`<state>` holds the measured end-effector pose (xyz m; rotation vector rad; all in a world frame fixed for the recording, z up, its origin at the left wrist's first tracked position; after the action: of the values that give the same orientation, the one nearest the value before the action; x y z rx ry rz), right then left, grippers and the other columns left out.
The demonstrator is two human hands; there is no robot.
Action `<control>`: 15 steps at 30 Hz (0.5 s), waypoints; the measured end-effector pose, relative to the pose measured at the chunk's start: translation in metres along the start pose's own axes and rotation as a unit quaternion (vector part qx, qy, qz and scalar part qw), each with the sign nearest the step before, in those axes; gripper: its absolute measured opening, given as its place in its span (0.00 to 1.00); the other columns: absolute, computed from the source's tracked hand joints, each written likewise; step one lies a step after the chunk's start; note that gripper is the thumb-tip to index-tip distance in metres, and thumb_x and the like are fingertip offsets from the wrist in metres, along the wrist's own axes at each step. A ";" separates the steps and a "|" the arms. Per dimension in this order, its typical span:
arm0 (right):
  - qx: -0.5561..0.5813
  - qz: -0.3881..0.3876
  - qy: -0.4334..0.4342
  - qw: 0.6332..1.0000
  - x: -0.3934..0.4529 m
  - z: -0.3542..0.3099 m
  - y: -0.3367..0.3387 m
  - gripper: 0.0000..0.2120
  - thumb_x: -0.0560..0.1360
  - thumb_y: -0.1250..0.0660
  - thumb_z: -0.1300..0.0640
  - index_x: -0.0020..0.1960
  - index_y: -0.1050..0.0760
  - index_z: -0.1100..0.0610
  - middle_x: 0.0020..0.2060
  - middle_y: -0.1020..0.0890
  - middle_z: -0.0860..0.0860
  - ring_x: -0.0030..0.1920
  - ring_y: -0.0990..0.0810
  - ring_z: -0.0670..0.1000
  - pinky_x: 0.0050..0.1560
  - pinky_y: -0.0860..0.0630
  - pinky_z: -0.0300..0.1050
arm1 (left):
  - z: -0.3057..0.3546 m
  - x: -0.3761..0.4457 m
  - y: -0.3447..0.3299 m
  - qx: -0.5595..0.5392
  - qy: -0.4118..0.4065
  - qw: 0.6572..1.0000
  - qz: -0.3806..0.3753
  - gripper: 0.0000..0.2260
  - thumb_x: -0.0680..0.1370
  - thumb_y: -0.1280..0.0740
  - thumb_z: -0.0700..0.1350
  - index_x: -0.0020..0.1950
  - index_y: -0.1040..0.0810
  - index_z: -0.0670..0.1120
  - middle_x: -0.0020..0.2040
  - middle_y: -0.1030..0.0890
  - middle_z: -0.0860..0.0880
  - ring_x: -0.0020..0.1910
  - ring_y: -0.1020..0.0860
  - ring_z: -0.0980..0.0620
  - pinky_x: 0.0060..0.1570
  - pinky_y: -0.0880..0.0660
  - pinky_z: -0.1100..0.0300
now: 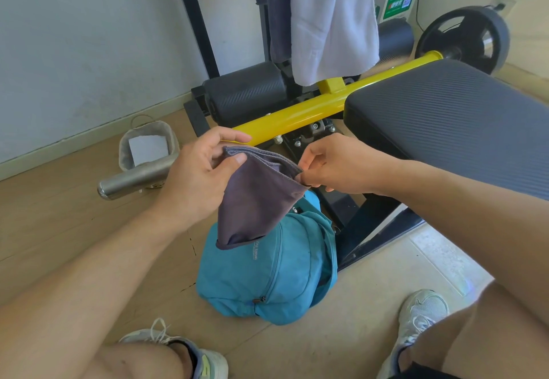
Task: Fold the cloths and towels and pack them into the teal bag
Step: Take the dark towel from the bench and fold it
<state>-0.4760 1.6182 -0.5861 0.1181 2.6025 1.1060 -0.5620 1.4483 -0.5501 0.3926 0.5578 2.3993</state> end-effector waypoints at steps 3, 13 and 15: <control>0.021 0.027 -0.014 0.999 0.002 0.002 0.004 0.04 0.77 0.29 0.52 0.47 0.19 0.52 0.40 0.14 0.48 0.43 0.14 0.50 0.47 0.15 0.47 | -0.001 0.000 -0.004 0.008 0.000 1.000 -0.016 0.10 0.81 0.33 0.38 0.59 0.20 0.52 0.48 0.13 0.55 0.48 0.16 0.53 0.52 0.21 0.55; 0.000 0.114 -0.016 0.993 -0.002 0.002 0.029 0.05 0.76 0.33 0.59 0.49 0.29 0.55 0.40 0.15 0.52 0.38 0.14 0.54 0.45 0.16 0.56 | -0.003 -0.001 -0.007 0.016 0.024 0.999 -0.045 0.13 0.81 0.32 0.36 0.55 0.20 0.55 0.47 0.13 0.54 0.46 0.16 0.48 0.48 0.20 0.55; -0.028 0.107 0.006 0.994 -0.002 -0.002 0.028 0.05 0.75 0.34 0.61 0.50 0.26 0.52 0.47 0.17 0.49 0.42 0.18 0.47 0.48 0.17 0.52 | -0.003 -0.002 -0.008 0.012 0.026 0.999 -0.045 0.13 0.81 0.33 0.35 0.55 0.21 0.55 0.47 0.13 0.55 0.46 0.16 0.49 0.49 0.20 0.54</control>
<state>-0.4764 1.6357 -0.5640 0.3864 2.6144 1.2517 -0.5570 1.4517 -0.5569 0.3095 0.6165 2.3243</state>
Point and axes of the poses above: each hand's wrist, its own x-axis towards the middle knuckle, its own y-axis out of the back of the hand, z = x × y, the point moved 10 cm from there along x, towards the middle knuckle
